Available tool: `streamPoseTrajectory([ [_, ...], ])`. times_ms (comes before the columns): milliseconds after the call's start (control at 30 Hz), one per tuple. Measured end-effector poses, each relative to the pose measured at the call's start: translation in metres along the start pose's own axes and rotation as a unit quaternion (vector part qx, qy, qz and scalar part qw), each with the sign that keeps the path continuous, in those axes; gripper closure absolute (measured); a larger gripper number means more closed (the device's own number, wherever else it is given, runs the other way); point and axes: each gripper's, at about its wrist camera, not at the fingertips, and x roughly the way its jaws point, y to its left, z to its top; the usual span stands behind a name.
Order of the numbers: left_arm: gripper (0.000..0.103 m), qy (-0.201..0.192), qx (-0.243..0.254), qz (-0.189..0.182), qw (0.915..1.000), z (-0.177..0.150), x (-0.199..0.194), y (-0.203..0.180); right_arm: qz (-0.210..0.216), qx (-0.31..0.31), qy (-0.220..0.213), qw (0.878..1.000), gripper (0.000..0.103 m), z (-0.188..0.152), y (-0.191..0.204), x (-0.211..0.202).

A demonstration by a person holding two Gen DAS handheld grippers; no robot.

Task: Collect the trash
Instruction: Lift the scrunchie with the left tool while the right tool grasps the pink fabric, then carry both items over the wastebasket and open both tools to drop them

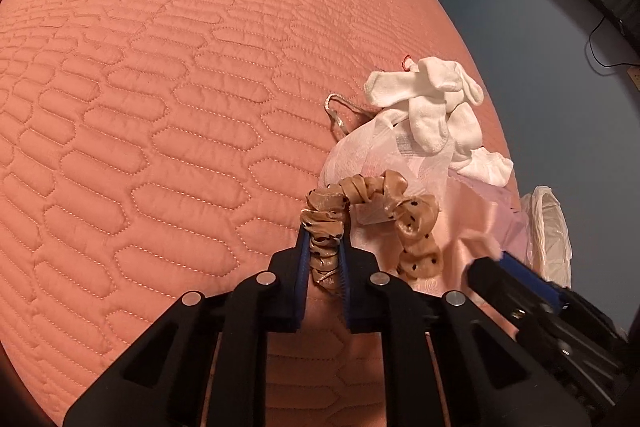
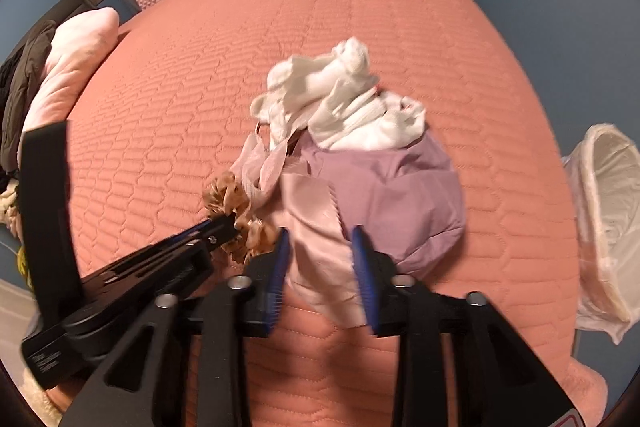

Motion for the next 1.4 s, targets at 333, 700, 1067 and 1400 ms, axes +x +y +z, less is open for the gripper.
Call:
streamPoseTrajectory([
  [333,0.090,-0.030,0.008,0.015,0.9994,0.005,-0.028,-0.011,0.024,0.006,-0.013,1.000,0.101,-0.001,0.004,-0.016],
  [700,0.090,-0.071,0.059,0.016,0.9956,0.012,-0.066,-0.062,0.042,0.041,-0.095,0.994,0.101,0.014,-0.027,-0.093],
  [1067,0.090,-0.088,0.136,-0.006,0.9868,0.001,-0.070,-0.146,0.020,0.087,-0.166,0.982,0.101,0.013,-0.087,-0.162],
  [1400,0.090,-0.079,0.203,-0.032,0.9754,-0.016,-0.060,-0.224,-0.017,0.140,-0.202,0.969,0.101,0.001,-0.171,-0.206],
])
